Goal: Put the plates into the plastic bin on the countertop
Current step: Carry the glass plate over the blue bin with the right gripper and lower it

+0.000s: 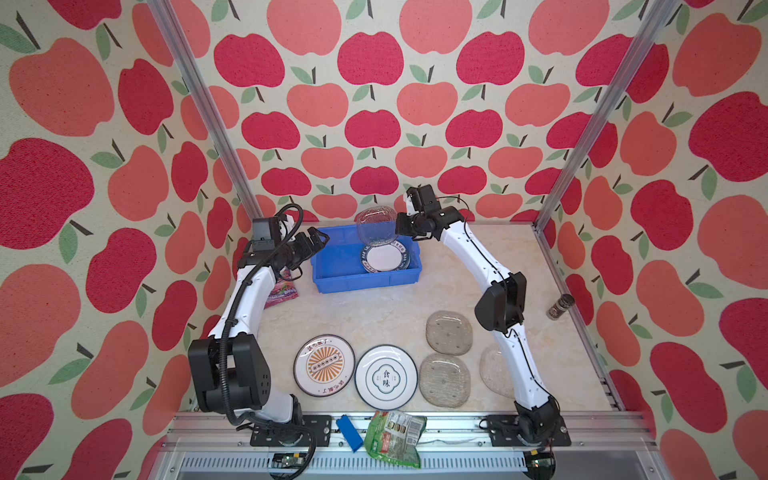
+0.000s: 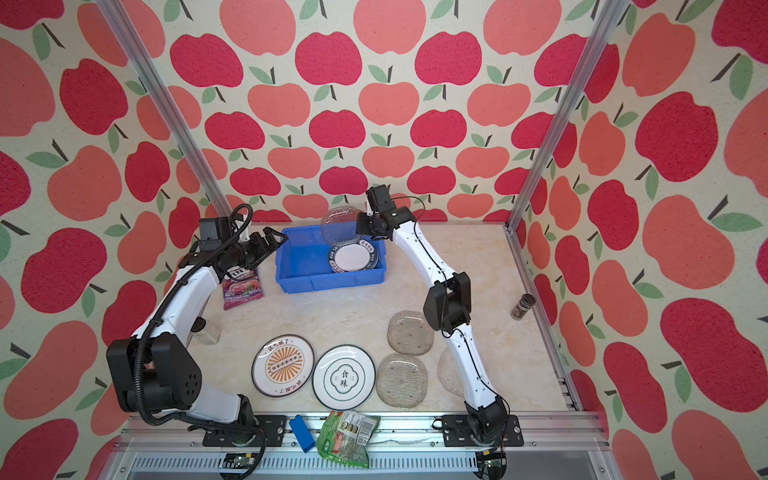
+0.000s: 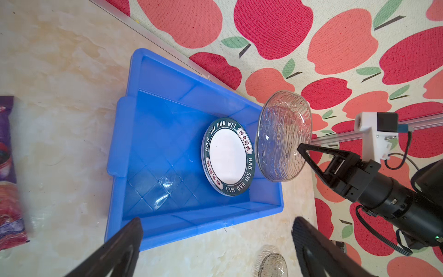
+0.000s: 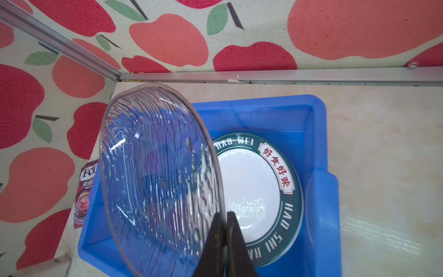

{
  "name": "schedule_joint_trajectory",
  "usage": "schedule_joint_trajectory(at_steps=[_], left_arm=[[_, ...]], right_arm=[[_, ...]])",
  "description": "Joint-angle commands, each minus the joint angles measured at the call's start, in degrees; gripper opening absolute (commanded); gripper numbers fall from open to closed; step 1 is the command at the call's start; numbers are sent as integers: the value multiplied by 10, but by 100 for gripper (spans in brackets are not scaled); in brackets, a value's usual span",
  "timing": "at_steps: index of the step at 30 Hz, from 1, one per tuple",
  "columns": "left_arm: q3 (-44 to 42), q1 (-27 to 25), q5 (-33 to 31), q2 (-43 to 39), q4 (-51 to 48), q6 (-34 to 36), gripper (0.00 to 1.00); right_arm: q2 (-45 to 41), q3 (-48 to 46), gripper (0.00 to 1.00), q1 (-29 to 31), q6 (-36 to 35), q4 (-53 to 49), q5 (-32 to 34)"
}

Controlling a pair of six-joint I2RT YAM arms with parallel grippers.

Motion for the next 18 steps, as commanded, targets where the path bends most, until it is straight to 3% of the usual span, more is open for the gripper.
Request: schedule_joint_trajectory(at_steps=[1,10,18], left_arm=[[-11,8,-2,-11,20,-6,99],[-51,13,-48,11,62,-15,100],[-43,0,-109,77,82,2,92]], right_arm=[[27,46,0,11,48,-5,-39],[56,26,0,54,78,34,-60],[-44,-138,0,28,81,104,-32]])
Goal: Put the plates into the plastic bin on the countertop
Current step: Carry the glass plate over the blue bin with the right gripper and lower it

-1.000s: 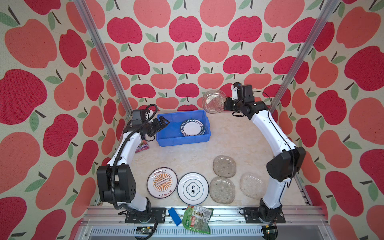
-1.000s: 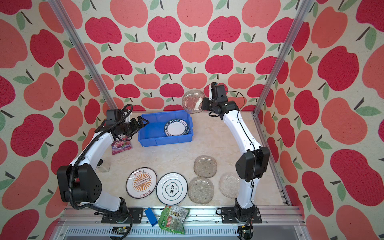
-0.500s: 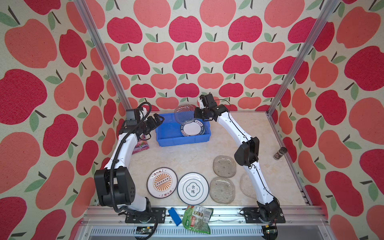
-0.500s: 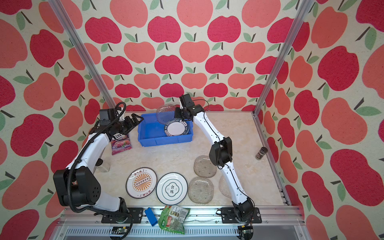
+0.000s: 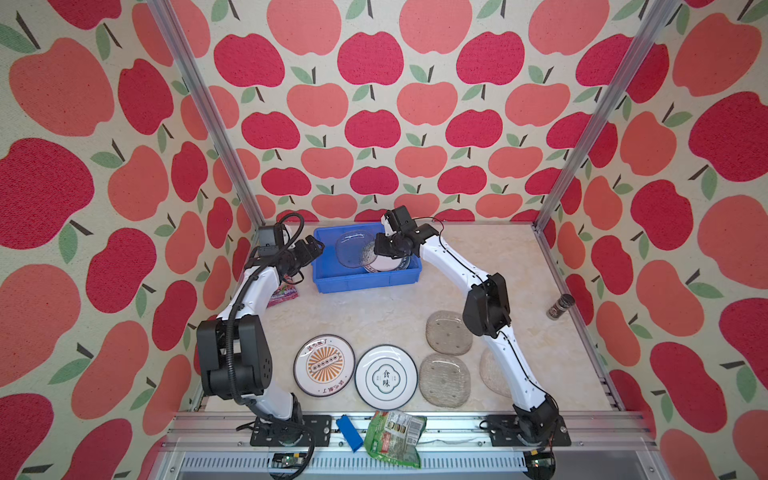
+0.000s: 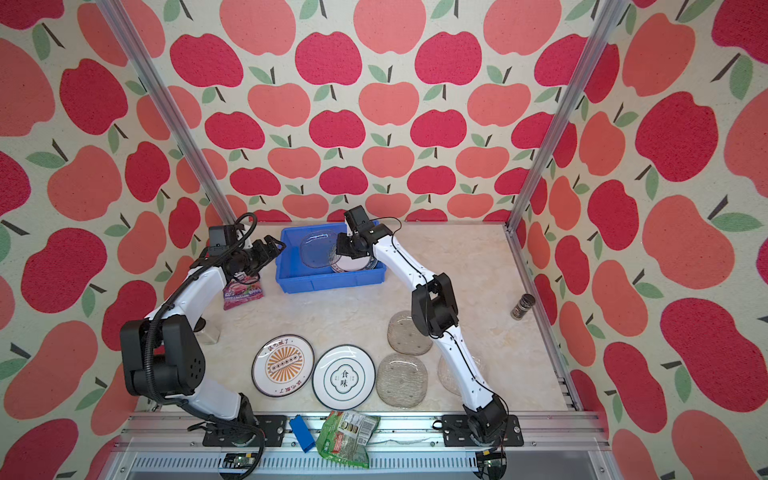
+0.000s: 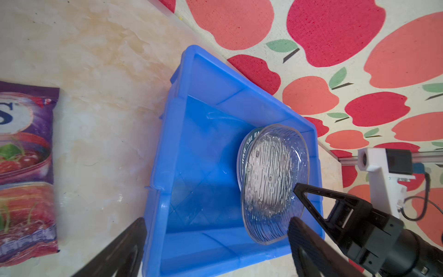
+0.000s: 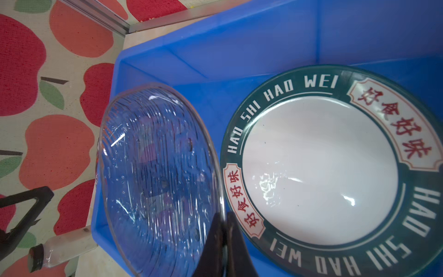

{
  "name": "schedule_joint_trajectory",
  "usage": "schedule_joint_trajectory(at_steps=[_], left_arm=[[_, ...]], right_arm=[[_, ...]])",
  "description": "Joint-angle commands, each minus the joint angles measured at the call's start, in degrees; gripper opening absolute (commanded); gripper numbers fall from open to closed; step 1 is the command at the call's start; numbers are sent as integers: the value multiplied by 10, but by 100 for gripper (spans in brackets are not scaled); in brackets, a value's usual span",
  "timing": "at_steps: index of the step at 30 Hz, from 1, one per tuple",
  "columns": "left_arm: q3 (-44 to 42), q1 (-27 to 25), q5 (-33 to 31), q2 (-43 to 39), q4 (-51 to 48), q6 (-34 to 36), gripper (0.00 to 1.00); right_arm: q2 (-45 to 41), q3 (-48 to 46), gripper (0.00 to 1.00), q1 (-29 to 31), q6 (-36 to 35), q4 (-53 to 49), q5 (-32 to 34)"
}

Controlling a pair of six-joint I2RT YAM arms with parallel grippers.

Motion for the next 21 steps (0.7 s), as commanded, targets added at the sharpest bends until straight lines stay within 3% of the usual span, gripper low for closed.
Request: schedule_joint_trajectory(at_steps=[1,17,21], left_arm=[[2,-9,-50,17,10,13,90],[30,-32,-74,121,-17,68,56],[37,-49,-62,136,-17,84,42]], right_arm=[[-60,-39,0,-27,14,41,8],[-68,-50,0,-39,17,62,-20],[-64,-41,0,-38,12,50,-23]])
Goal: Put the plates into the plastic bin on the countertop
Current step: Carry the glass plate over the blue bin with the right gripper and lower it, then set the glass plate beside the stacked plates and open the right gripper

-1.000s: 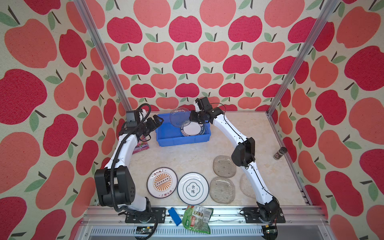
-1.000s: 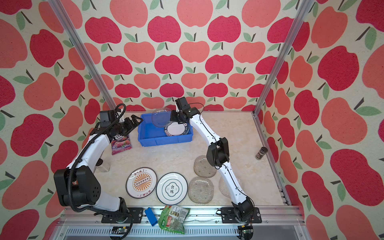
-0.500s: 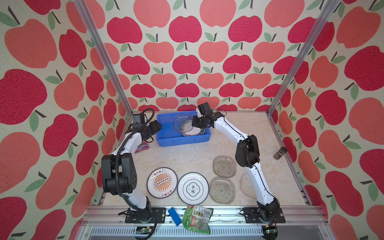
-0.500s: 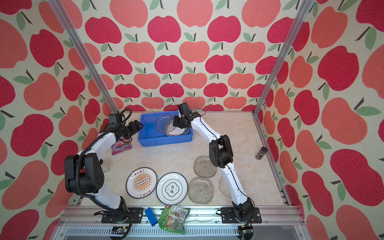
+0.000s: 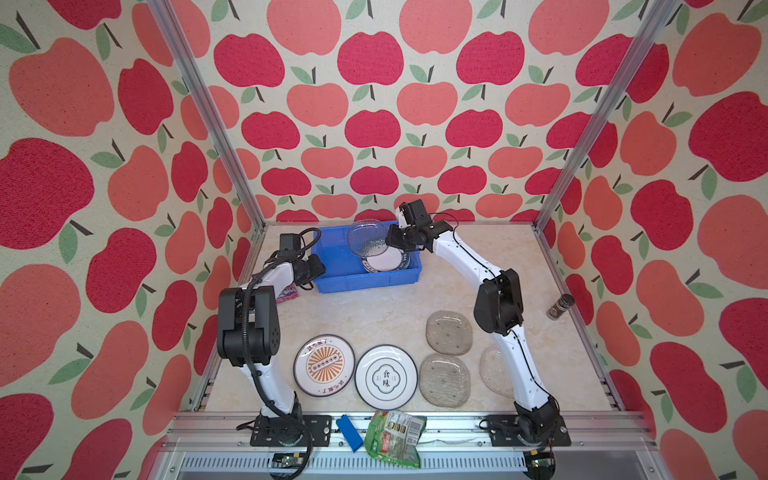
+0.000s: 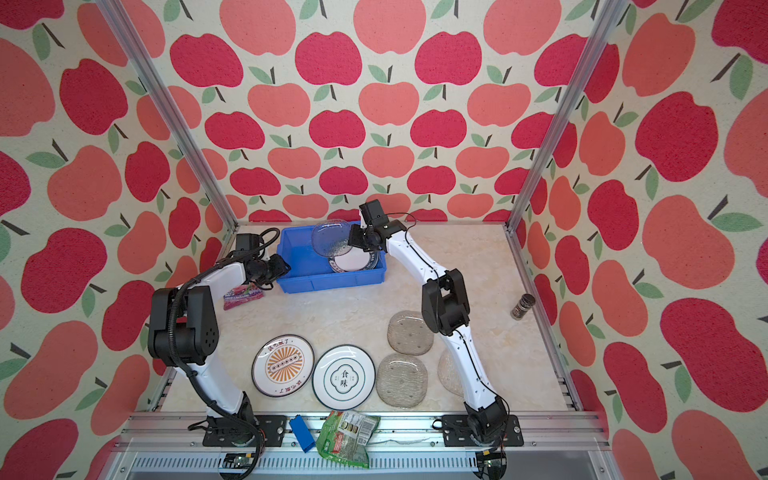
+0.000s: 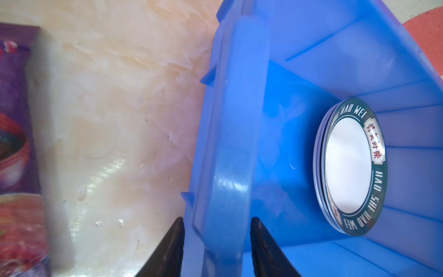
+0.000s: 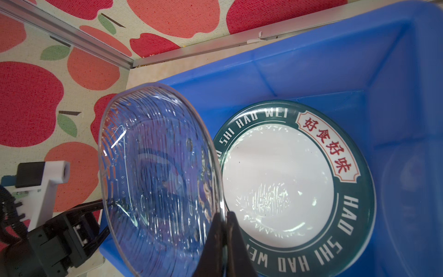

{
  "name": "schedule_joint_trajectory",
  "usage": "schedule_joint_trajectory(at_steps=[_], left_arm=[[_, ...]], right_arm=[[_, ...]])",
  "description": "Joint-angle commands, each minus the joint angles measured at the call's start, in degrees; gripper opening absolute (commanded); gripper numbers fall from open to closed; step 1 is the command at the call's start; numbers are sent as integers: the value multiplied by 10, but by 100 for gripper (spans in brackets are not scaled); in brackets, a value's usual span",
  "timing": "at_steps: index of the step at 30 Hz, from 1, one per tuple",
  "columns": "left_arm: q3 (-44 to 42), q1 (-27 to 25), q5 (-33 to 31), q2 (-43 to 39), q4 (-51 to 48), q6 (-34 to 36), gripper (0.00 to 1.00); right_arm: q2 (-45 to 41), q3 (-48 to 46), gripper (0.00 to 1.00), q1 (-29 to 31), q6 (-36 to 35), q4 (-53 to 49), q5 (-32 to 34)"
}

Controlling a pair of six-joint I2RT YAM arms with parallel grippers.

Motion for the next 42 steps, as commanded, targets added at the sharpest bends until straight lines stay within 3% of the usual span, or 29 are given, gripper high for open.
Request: schedule_joint_trajectory(at_steps=[1,7,14,15,18,21,31,40,42], left_arm=[[24,-20,4,9,-9,26,41],[17,-57,16,5,-13,39,35],[-29,-72,16,-26,-16,28,36],[-36,-69,15,-32,-16,26,40],[-62,-50,20,-55,2,7,75],[-77,-29,50,-79,33,-11,90],[-49,-23,67,-109,31,-13,92],[-56,-22,61,-120,24,-11,93],[-60,-21,59,-122,25,-11,93]], right_arm=[[-24,10,0,2,2,-5,-11],[-15,24,0,9,-11,-30,-7],[-1,44,0,25,-32,-61,26],[7,61,0,30,-43,-76,38],[43,119,0,39,-60,-126,57],[62,132,0,41,-53,-124,47],[107,167,0,55,-64,-138,71],[151,202,0,62,-72,-157,52],[154,203,7,63,-72,-154,45]])
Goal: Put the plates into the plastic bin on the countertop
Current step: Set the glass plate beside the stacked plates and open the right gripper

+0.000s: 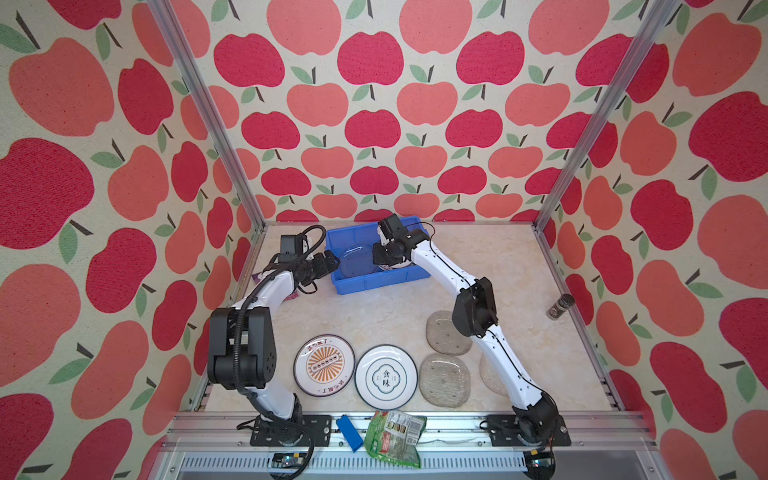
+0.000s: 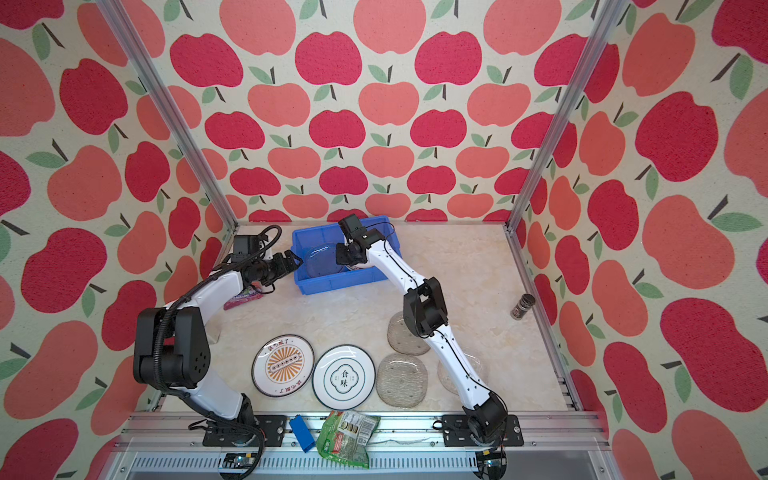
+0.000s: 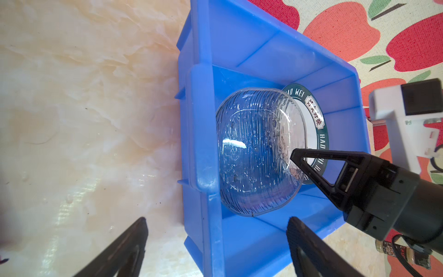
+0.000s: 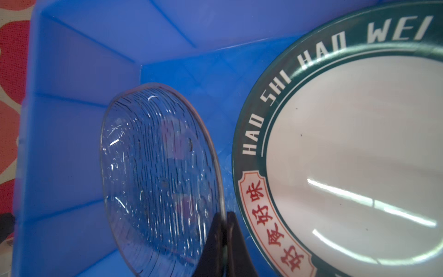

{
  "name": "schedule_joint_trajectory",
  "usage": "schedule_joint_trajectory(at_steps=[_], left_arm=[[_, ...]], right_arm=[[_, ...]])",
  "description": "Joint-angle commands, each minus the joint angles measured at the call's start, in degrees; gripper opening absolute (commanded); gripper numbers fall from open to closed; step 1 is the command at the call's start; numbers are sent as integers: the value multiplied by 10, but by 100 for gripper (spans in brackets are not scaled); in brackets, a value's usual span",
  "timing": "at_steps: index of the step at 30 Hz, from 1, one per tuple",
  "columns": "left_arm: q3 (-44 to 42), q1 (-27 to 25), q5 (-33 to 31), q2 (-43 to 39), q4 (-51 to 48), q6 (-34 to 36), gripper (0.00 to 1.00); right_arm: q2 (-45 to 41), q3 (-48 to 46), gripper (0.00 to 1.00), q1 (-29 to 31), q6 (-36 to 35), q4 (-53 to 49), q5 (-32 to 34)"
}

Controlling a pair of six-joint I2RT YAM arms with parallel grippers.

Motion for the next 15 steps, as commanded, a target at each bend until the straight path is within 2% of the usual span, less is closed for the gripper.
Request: schedule_joint_trajectory(at_steps=[1,5,8,15], left_arm=[[3,1,1,-16,-3,1,93],[2,3,2,-15,-5,1,93],[0,4,2,-15,-4,0,93],[-6,5,2,-21,-2,-1,93]], right_arm=[[13,24,9,5,-13,-8,-13],[16,30,23,7,-16,-2,-28],[18,31,28,8,-13,2,-36],[9,32,29,9,-11,9,-49]])
